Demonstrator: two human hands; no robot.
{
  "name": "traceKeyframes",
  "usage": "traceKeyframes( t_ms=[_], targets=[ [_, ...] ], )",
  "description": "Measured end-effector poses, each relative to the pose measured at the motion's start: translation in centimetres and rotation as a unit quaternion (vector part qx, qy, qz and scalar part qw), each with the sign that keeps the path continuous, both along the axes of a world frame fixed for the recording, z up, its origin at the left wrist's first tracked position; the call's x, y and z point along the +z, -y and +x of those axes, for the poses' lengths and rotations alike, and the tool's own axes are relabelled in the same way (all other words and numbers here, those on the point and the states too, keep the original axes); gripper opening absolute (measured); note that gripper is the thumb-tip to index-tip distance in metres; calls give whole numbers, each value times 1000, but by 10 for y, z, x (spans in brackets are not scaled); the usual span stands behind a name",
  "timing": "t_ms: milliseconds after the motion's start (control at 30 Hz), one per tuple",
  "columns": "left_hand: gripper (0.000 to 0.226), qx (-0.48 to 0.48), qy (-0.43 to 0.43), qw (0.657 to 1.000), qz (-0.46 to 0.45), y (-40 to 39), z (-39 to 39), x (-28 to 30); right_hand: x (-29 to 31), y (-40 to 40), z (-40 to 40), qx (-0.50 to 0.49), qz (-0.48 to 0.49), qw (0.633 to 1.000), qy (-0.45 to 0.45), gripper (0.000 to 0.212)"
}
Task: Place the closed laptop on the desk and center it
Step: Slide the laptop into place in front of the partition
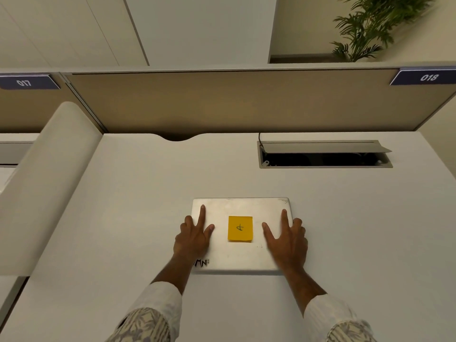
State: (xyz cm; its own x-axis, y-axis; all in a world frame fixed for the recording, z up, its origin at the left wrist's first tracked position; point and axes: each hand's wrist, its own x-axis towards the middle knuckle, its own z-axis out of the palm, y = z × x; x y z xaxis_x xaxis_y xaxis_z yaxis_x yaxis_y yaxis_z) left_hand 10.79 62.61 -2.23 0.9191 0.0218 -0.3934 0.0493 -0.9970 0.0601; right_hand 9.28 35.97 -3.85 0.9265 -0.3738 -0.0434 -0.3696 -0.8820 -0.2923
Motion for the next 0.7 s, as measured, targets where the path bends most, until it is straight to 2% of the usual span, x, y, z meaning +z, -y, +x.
traceKeyframes(
  t_ms=[333,467,600,700],
  targets=[
    [59,-24,-15,999,25,1,-4,7,-1,-2,-2,2,-21,1000,-8,82],
    [73,64,43,997,-9,2,-8,3,-2,-1,-2,3,-32,999,0,80],
    [73,72,98,992,34,8,-15,-2,0,-6,-5,28,-14,999,17,80],
    [76,46,128,990,-22,11,-17,-2,6,-14,-6,73,-6,996,53,79]
  ],
)
